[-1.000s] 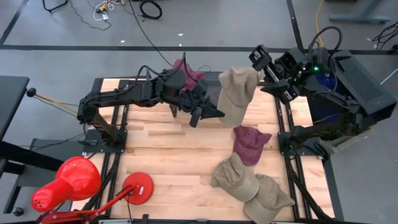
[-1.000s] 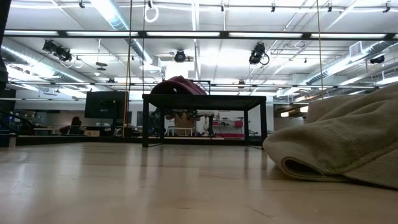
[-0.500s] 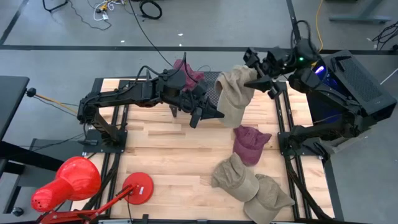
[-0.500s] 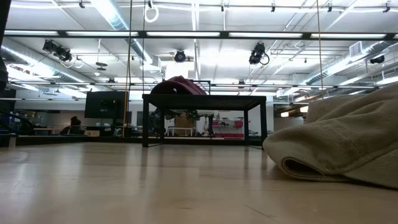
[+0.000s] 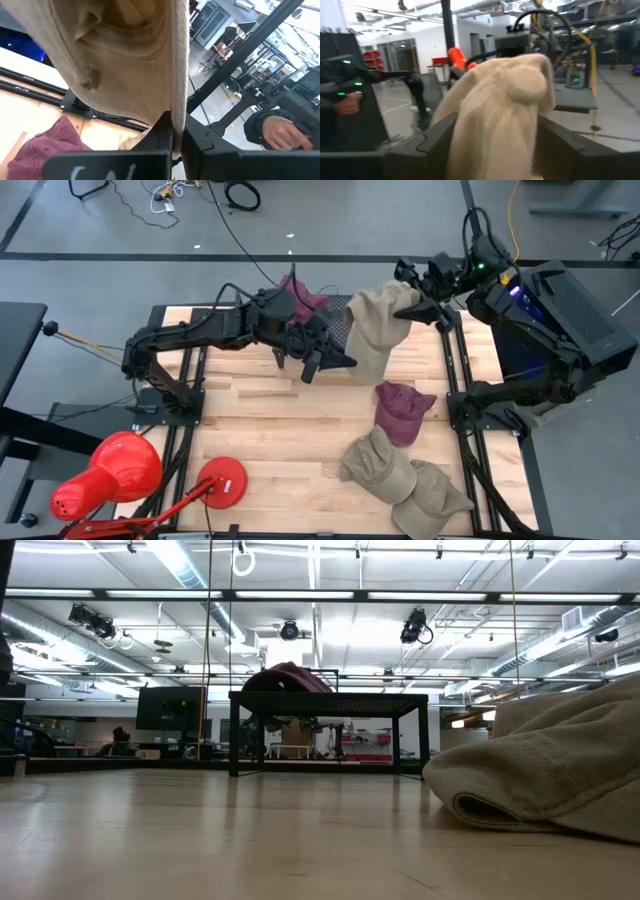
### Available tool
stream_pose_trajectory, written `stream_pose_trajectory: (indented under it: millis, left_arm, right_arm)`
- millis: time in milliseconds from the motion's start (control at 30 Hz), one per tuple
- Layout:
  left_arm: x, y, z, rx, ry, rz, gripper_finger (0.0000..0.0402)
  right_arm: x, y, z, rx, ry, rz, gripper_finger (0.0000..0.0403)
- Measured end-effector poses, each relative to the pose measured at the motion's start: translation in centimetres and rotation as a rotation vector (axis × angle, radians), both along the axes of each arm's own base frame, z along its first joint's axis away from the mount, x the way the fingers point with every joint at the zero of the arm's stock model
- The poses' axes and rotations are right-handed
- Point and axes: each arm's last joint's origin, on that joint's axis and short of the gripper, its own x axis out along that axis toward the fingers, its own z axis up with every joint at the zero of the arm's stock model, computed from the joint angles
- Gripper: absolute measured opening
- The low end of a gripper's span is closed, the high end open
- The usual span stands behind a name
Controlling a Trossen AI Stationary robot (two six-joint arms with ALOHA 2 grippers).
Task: Pick & Place hat
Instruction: Put the top brown cap on the shelf
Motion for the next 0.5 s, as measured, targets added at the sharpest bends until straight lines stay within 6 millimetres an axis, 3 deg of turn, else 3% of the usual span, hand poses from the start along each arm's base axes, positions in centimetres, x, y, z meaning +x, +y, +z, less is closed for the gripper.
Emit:
stream_pose_trajectory:
  millis: [233,500]
  left_arm:
    - [-1.8,0.2,1.5,0.027,-0.035,0.015,0.0014]
    - [-2.5,0.2,1.5,0.030,-0.004,0.031,0.0014]
  right_arm:
    - [-0.4,-0.2,0.2,0.021,0.018,0.051,0.0235]
    - [-0.8,-0.8,0.2,0.003,0.008,0.019,0.0235]
